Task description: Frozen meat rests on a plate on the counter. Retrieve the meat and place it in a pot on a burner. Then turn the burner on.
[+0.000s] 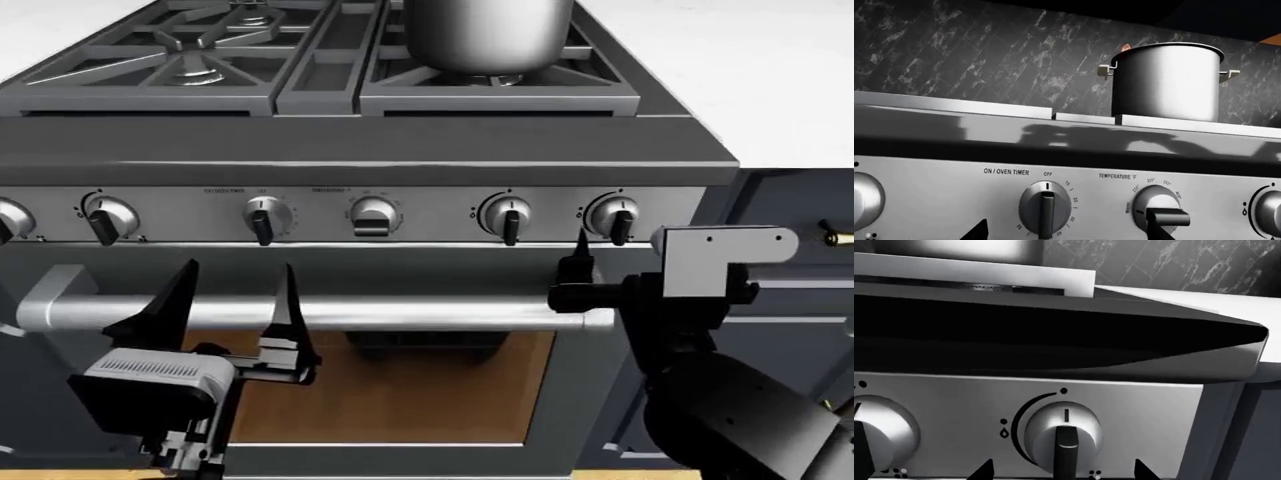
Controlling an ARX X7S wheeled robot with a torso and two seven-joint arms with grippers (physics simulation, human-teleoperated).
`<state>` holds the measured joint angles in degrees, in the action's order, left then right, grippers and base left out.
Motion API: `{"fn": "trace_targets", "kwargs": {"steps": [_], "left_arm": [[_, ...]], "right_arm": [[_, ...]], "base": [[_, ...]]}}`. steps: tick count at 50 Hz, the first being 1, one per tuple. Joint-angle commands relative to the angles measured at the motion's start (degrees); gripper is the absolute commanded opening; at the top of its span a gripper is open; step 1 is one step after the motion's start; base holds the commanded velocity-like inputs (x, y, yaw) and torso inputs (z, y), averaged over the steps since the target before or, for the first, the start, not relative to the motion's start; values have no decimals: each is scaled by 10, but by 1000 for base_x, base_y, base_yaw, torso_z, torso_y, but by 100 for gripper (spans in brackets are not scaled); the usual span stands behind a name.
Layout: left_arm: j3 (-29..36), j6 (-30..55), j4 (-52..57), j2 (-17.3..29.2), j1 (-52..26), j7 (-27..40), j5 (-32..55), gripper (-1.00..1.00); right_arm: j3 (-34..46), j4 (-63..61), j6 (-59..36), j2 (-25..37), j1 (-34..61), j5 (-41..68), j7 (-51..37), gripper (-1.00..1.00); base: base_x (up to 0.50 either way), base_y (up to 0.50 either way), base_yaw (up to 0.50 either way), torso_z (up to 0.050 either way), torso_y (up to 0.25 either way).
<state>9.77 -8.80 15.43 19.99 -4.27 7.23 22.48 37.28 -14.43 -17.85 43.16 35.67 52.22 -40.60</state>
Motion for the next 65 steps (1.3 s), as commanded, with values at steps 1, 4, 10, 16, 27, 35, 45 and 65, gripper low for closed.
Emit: {"fn": "trace_targets", "kwargs": {"steps": [1,4,10,16,27,35,45,65], "left_arm": [[2,2,2,2,0,2,2,100],[2,2,2,3,0,3,3,100],[1,3,3,4,1,3,6,100],[1,3,4,5,1,4,9,100],[1,1,1,5,0,6,9,100],[3,1,-1,6,-1,6,10,100],[3,-2,1,8,0,7,11,100],[5,-5,-4,9,-1,8,11,100]], "right_arm": [[-3,-1,6,-2,-6,-2,-5,100],[-4,-8,6,0,-8,-3,-12,100],[-5,-17,5,2,-11,-2,-20,100],[-2,-17,0,0,-7,-2,-17,100],[-1,-14,-1,-2,-5,-4,-15,100],[1,-21,-7,-3,-1,-6,-20,-100],[2,-40,-16,0,2,-8,-33,-100],[31,-45,-83,8,38,-1,-21,-100]], "base": [[0,0,0,0,0],[0,0,0,0,0],[0,0,0,0,0],[0,0,0,0,0],[0,0,0,0,0],[0,0,0,0,0],[0,0,0,0,0],[0,0,0,0,0]]}}
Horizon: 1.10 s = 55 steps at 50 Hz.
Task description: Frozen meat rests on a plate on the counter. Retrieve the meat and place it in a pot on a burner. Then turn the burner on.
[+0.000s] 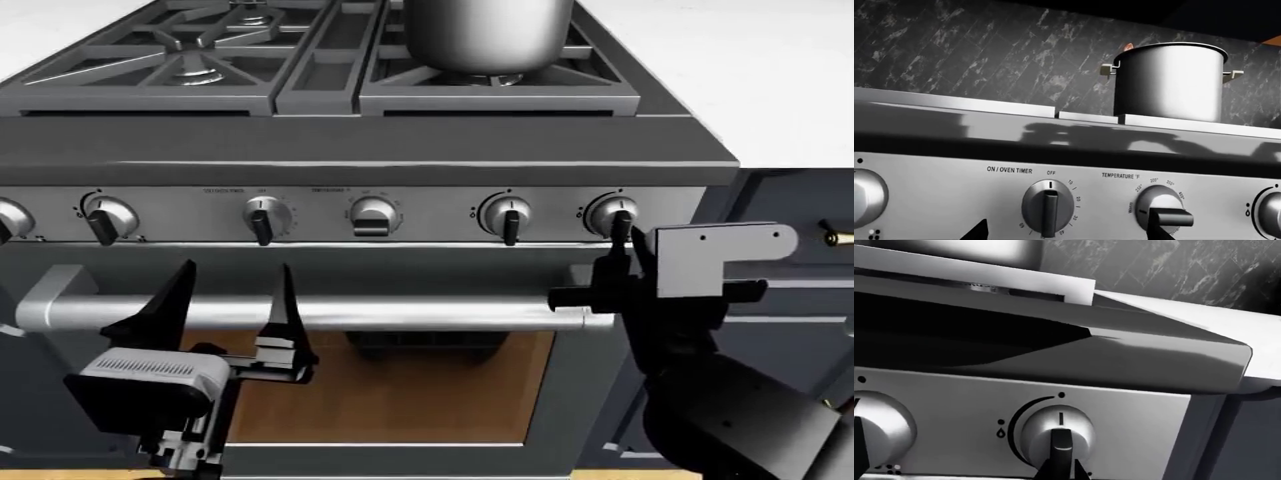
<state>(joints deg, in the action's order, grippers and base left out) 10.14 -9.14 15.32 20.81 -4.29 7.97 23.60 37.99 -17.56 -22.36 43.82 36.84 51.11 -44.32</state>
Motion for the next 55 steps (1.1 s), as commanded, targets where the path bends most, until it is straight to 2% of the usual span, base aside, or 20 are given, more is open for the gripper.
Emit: {"fn": "trace_targets", "kwargs": {"steps": [1,23,55], "left_arm": [[2,-1,-4,0,-1,1,0,100],[7,1,-12,-1,-6,6,-4,100],[10,-8,-15,2,-6,8,-4,100]], "right_arm": [[25,-14,-41,1,28,10,18,-100],[44,-23,-85,9,53,18,36,-100],[100,-59,-245,21,130,46,33,-100]], "base": [[0,0,0,0,0],[0,0,0,0,0],[0,0,0,0,0]]}}
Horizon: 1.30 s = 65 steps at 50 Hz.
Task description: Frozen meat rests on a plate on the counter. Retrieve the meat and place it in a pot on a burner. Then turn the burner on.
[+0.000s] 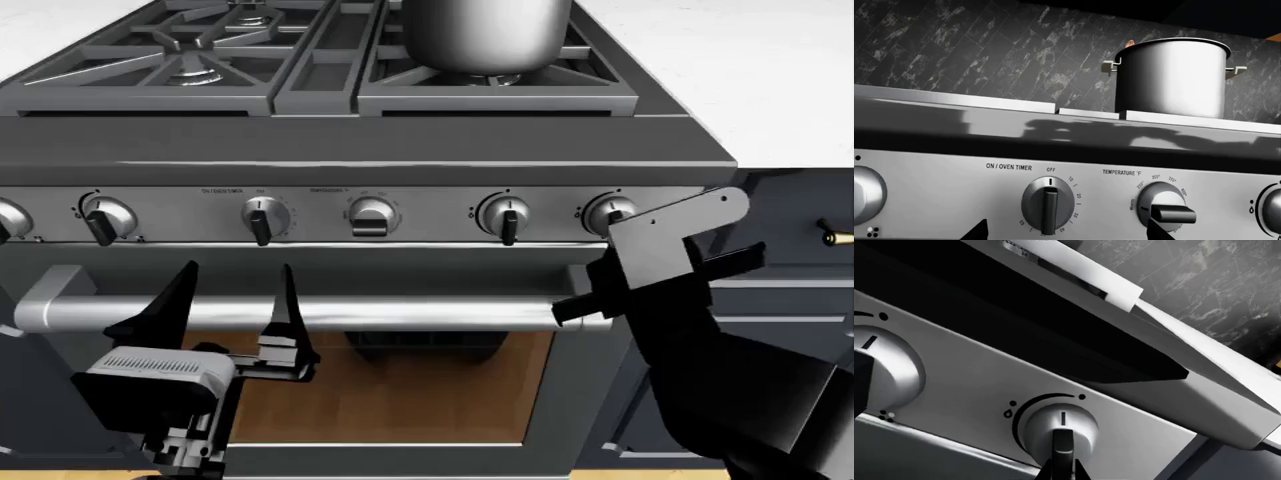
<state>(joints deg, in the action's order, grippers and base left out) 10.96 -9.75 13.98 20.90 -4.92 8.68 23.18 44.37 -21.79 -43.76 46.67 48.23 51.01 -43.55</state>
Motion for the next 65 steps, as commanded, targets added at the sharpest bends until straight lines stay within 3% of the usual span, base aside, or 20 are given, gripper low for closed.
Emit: {"fn": "trace_targets", "kwargs": {"steps": [1,65], "left_arm": [[2,-2,-1,1,0,1,0,100],[8,-5,-5,5,-2,8,4,100]], "right_arm": [[38,-17,-34,-8,17,47,26,-100],[130,-25,-243,-43,158,72,69,-100]], "base": [[0,0,0,0,0],[0,0,0,0,0]]}}
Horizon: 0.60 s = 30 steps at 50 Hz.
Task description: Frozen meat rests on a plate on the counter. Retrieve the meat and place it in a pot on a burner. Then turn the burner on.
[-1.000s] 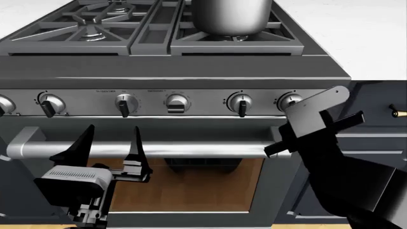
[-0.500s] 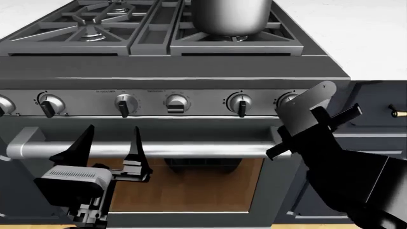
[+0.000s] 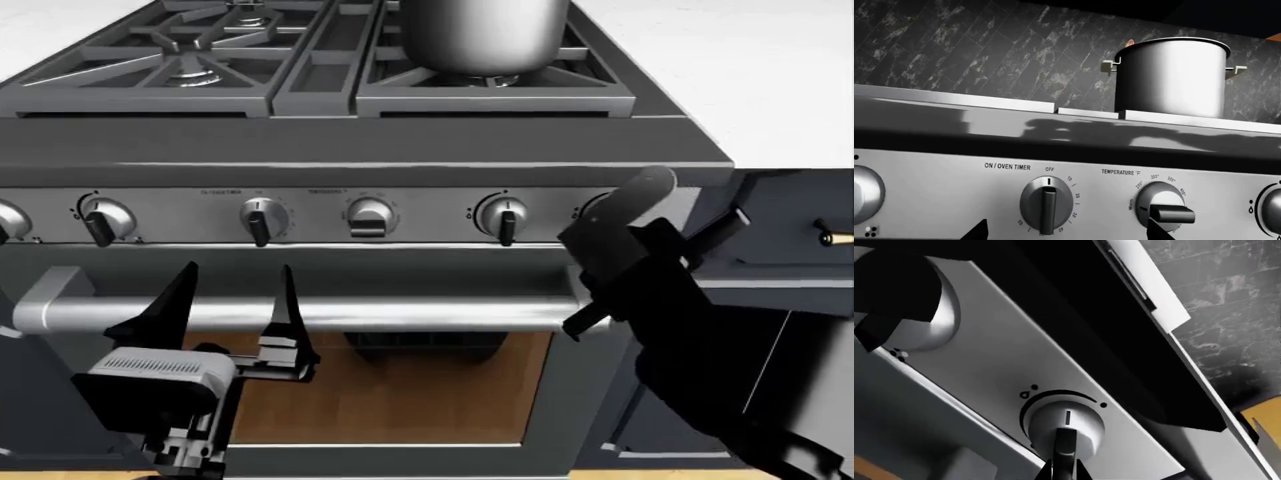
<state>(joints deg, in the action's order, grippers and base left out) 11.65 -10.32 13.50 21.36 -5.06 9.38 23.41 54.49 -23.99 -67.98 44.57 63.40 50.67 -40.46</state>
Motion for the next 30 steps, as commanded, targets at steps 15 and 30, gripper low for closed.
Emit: {"fn": "trace_targets", "kwargs": {"steps": [15,30], "left_arm": [[1,3,9,5,3,4,7,100],[1,-1,12,8,5,4,10,100]], "right_arm": [[-1,-17,-7,-19,0,114,7,100],[-28,-47,-35,-14,0,157,-55,100]], "base": [[0,0,0,-1,0],[0,0,0,0,0]]}}
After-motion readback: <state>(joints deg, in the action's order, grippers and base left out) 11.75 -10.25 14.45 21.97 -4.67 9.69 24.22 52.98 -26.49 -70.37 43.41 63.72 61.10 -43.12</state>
